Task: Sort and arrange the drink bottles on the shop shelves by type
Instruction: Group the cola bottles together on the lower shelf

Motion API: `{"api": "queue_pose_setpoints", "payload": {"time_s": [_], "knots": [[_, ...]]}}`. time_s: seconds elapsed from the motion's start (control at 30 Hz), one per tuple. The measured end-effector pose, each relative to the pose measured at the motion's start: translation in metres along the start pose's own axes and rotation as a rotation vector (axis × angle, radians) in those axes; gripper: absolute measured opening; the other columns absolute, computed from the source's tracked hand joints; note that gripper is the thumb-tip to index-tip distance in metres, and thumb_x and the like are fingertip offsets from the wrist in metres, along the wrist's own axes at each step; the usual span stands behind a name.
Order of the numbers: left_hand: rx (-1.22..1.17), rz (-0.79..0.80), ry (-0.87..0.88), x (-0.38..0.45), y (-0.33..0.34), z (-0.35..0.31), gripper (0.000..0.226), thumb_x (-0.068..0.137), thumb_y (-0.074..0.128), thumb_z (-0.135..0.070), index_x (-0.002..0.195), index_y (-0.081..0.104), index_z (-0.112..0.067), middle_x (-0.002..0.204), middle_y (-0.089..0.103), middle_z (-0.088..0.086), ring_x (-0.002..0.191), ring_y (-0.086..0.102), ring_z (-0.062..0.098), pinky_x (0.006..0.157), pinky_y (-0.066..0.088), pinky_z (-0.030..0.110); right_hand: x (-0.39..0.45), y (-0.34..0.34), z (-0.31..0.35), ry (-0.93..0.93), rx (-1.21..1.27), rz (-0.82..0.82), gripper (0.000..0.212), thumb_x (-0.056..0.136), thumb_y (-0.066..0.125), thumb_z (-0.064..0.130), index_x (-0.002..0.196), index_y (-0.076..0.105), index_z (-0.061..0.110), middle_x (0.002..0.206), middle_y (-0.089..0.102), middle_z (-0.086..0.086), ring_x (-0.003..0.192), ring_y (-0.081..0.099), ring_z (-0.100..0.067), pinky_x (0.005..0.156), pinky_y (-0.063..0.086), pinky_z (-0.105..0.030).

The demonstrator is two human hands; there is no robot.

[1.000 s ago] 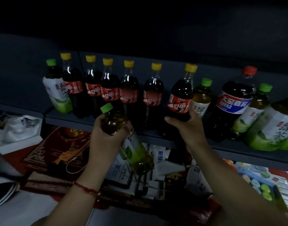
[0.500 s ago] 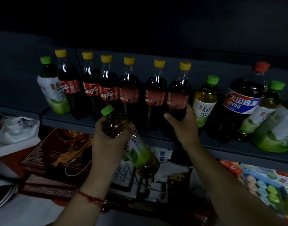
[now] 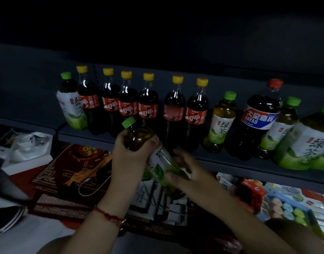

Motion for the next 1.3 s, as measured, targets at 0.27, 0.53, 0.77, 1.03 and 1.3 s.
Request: {"api": "queue_pose_setpoints", "payload": {"time_s": [0.27, 0.53, 0.77, 1.03, 1.3], "knots": [[0.089, 0.106, 0.21, -0.042, 0.017, -0.075, 0.065, 0.07, 0.081, -0.039, 0.127, 0.049, -0.038, 0.112, 0.062, -0.01, 0.093, 0.066, -0.002, 0.071, 0.057, 0.018, -0.04, -0.027, 0.058, -0.108, -0.111, -0.044, 0.049, 0.07, 0.085, 0.035, 0.1, 0.05, 0.052, 0.095, 0.065, 0.029, 0.087, 0.06, 0.016, 0.067, 0.047, -0.004], [0.378, 0.429, 0.615, -0.045, 0.042, -0.239, 0.106, 0.073, 0.082, -0.049, 0.148, 0.008, -0.058, 0.127, 0.059, -0.02, 0.107, 0.065, -0.003, 0.085, 0.056, 0.02, -0.058, -0.084, 0.176, -0.33, 0.017, -0.077, 0.055, 0.068, 0.087, 0.019, 0.11, 0.058, 0.038, 0.102, 0.073, 0.014, 0.091, 0.07, -0.004, 0.08, 0.058, -0.026], [0.61, 0.356, 0.938, -0.035, 0.068, -0.368, 0.109, 0.068, 0.084, -0.054, 0.148, 0.01, -0.058, 0.146, 0.045, -0.021, 0.12, 0.057, -0.003, 0.101, 0.049, 0.026, -0.041, -0.13, 0.283, -0.514, 0.006, -0.149, 0.037, 0.077, 0.08, 0.02, 0.109, 0.066, 0.032, 0.098, 0.074, 0.009, 0.087, 0.071, -0.007, 0.074, 0.058, -0.024], [0.822, 0.198, 1.08, 0.021, 0.1, -0.436, 0.103, 0.068, 0.086, -0.046, 0.148, 0.022, -0.041, 0.116, 0.059, -0.011, 0.091, 0.067, 0.014, 0.086, 0.057, 0.038, 0.018, -0.162, 0.365, -0.598, -0.196, -0.34, 0.053, 0.072, 0.079, 0.026, 0.12, 0.056, 0.027, 0.101, 0.066, 0.013, 0.092, 0.063, -0.003, 0.077, 0.051, -0.021], [0.968, 0.1, 1.144, 0.084, 0.125, -0.463, 0.106, 0.069, 0.084, -0.052, 0.151, 0.018, -0.037, 0.112, 0.06, -0.013, 0.079, 0.061, 0.004, 0.067, 0.049, 0.02, 0.072, -0.18, 0.393, -0.506, -0.056, -0.321, 0.044, 0.078, 0.072, 0.018, 0.119, 0.056, 0.022, 0.107, 0.067, 0.002, 0.099, 0.063, -0.015, 0.093, 0.052, -0.038]]}}
Point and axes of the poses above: each hand's wrist, its own x-axis towards the middle knuckle, its own y-axis out of the palm, z = x × y, the point moved 5 cm from there along x, towards the middle knuckle
